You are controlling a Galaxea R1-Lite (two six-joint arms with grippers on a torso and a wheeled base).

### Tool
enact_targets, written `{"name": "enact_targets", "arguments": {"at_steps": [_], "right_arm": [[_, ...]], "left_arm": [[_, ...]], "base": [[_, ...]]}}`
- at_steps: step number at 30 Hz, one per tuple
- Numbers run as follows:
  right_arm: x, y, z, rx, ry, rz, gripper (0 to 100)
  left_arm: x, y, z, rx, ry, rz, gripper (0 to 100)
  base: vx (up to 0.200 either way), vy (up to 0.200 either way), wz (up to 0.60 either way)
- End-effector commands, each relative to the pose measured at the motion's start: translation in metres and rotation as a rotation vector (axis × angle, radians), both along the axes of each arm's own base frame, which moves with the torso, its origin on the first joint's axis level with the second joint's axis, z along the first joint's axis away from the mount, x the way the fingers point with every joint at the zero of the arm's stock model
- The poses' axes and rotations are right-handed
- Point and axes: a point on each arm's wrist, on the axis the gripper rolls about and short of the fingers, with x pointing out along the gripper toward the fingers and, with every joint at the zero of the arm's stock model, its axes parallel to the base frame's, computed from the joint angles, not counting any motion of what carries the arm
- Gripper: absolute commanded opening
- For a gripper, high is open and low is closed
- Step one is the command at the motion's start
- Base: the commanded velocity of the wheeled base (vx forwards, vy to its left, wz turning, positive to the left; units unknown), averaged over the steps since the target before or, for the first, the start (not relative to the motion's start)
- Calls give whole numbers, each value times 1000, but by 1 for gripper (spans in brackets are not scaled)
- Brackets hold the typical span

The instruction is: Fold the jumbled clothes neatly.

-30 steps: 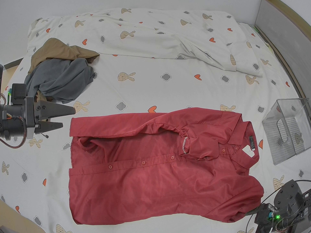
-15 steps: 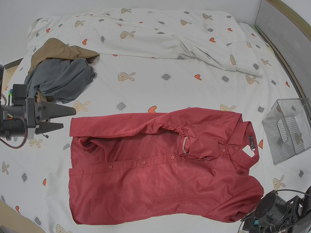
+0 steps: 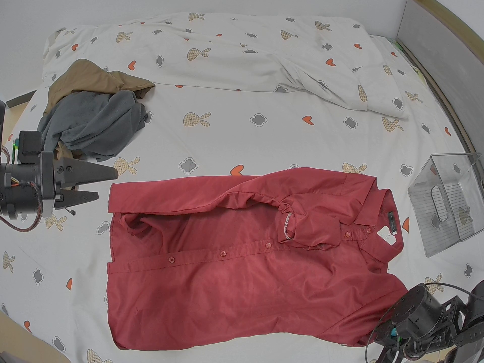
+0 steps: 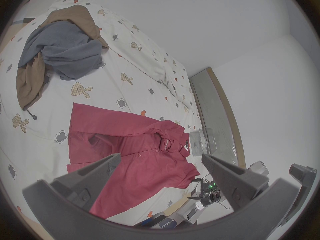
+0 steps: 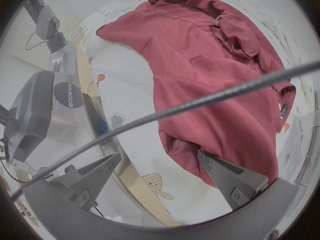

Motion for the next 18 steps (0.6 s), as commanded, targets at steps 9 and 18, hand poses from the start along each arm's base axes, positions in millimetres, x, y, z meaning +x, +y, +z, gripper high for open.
{"name": "enact_targets", "arguments": {"at_steps": [9,18], "right_arm": [[3,4,-8,-48,-8,-16,100],[1,12,-27,-64,-32,26,100]], "left_arm": [[-1,0,-1,0,2,0,100],[-1,0,0,0,1,0,100]], "base": [[0,0,0],[0,0,0]]}}
